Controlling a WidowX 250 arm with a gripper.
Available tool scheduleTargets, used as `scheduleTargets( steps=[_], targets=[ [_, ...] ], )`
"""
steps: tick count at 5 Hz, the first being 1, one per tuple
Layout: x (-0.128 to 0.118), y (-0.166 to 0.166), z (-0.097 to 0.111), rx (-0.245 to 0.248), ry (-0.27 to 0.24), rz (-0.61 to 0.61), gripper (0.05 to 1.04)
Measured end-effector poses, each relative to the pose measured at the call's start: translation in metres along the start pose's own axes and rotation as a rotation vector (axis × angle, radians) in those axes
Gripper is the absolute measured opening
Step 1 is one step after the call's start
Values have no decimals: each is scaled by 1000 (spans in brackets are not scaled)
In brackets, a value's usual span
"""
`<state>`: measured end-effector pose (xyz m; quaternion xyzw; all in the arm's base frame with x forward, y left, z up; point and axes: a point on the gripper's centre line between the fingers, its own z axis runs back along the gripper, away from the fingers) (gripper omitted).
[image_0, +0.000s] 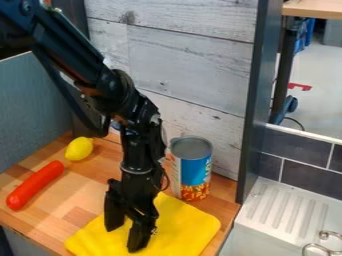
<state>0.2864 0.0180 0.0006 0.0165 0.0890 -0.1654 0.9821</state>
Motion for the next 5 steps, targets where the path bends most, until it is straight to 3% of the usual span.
scheduleTargets(
  steps=[2,4,5],
  targets=[
    [0,-3,11,-2,38,156,1000],
    [-16,4,84,77,-104,235,1000],
    [-31,4,114,81,-155,222,1000]
  ],
)
